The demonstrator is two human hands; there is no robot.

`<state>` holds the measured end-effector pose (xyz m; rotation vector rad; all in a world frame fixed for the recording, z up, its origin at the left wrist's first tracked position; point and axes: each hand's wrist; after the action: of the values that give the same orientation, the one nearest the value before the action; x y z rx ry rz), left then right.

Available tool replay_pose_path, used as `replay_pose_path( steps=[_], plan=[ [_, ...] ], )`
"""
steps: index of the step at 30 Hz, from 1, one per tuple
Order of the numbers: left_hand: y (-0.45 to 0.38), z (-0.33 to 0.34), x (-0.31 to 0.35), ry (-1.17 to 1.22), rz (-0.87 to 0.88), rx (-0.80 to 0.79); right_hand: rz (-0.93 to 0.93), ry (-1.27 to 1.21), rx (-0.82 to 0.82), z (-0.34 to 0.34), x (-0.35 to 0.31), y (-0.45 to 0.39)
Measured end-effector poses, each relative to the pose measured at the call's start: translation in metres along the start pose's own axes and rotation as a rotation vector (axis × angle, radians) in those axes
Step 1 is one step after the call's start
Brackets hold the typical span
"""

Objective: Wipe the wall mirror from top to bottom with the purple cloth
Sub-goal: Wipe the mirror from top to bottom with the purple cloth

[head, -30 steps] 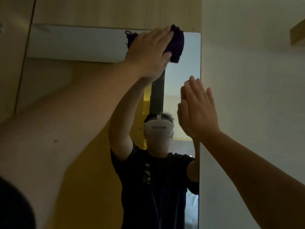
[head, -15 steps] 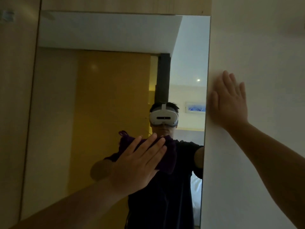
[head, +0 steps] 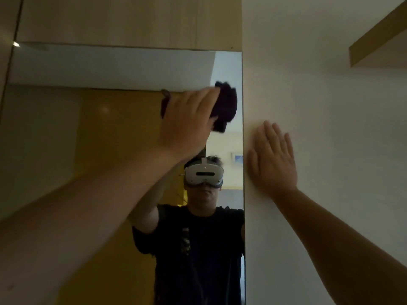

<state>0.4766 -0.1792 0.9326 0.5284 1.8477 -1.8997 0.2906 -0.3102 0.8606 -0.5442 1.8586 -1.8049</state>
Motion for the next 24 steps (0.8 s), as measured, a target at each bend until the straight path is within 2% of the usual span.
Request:
replay_pose_path(
  steps=[5, 9, 14, 21, 24],
  plan=[
    [-0.117, 0.019, -0.034, -0.087, -0.071, -0.16, -0.031, -0.038, 0.06, 0.0, 0.002, 0.001],
    [-0.113, 0.03, -0.033, -0.192, -0.031, -0.22, -0.032, -0.065, 0.062, 0.002, 0.004, 0.002],
    [-0.037, 0.021, -0.006, -0.165, 0.12, -0.222, -0.016, -0.094, 0.047, 0.001, 0.005, -0.001],
    [0.111, -0.013, 0.057, -0.073, 0.239, -0.365, -0.021, -0.032, -0.001, 0.001, 0.001, -0.003],
    [0.184, -0.02, 0.091, -0.054, 0.344, -0.401, -0.012, -0.033, -0.022, 0.001, 0.002, -0.002]
  ],
)
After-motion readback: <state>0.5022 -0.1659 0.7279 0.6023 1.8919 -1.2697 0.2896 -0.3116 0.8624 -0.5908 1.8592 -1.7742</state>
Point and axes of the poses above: each hand's wrist, its own y-axis away from the middle knuckle, its own z-axis out of the palm, x = y × z, and after that the axes turned 11 degrees about z, right-handed
